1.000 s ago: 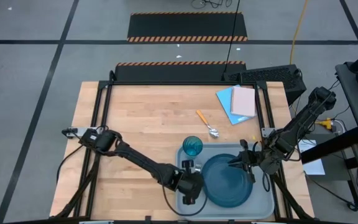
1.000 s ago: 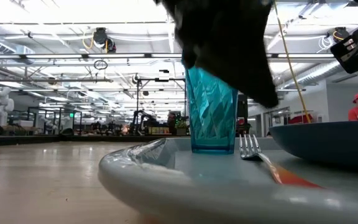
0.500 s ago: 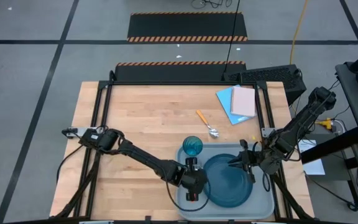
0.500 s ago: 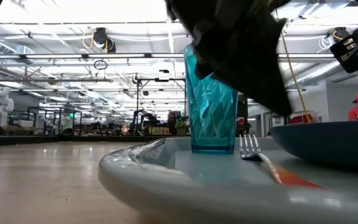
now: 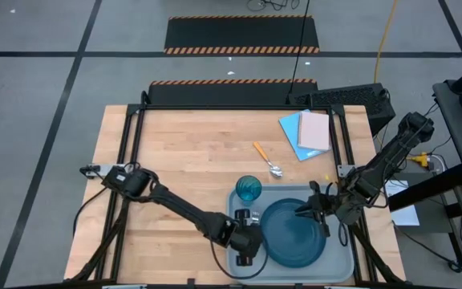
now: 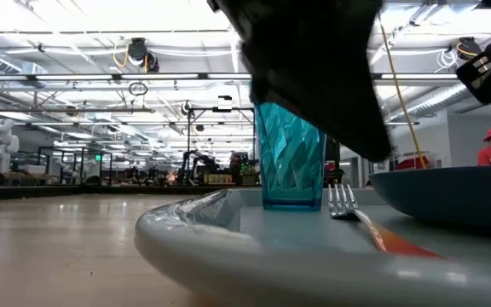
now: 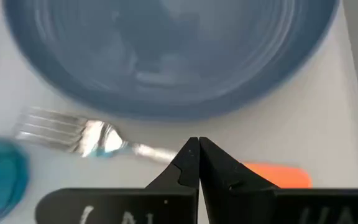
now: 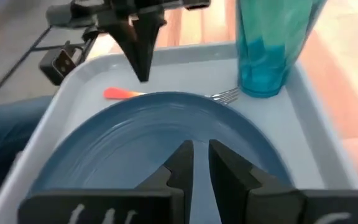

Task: Pick and place plate/cup/fork/spoon on tray
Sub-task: Adjust the blue plate and the fork on the gray tray

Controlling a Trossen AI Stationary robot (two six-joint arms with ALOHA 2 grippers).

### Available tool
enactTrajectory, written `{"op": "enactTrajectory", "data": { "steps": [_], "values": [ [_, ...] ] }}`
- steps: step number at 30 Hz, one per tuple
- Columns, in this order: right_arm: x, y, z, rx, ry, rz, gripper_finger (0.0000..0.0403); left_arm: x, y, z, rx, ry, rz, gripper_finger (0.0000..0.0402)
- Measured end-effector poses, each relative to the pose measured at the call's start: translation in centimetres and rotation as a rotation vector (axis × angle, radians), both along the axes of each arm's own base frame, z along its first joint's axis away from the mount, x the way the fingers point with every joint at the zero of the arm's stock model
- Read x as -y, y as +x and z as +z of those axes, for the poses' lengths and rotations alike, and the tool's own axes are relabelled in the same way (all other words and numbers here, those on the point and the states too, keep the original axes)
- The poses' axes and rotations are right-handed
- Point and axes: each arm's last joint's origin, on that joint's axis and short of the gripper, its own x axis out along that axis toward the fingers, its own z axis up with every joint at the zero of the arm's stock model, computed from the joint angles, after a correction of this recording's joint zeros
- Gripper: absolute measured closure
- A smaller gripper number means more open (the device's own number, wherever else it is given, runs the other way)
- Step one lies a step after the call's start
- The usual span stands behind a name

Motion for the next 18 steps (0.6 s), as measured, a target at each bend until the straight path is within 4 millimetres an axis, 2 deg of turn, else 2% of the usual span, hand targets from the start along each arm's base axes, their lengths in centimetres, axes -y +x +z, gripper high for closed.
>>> {"op": "enactTrajectory", "data": {
  "steps": [3, 7, 13, 18],
  "values": [
    [-0.3, 0.1, -0.5, -0.073, 0.058, 0.046, 0.036, 0.0, 0.6, -0.6, 0.033, -0.006, -0.004, 0.0398],
    [-0.7, 0.0, -1.8, -0.221, 0.081, 0.083, 0.036, -0.4, 1.1, -0.6, 0.06, -0.002, -0.003, 0.0397],
    [-0.7, -0.6, -3.8, -0.48, 0.124, 0.048, 0.036, -0.7, 1.2, -0.5, 0.062, -0.001, 0.003, 0.0397],
    [-0.5, -1.1, -4.1, -0.59, 0.176, 0.02, 0.036, -0.1, 0.7, -0.7, 0.041, 0.007, -0.012, 0.0397]
  ]
}}
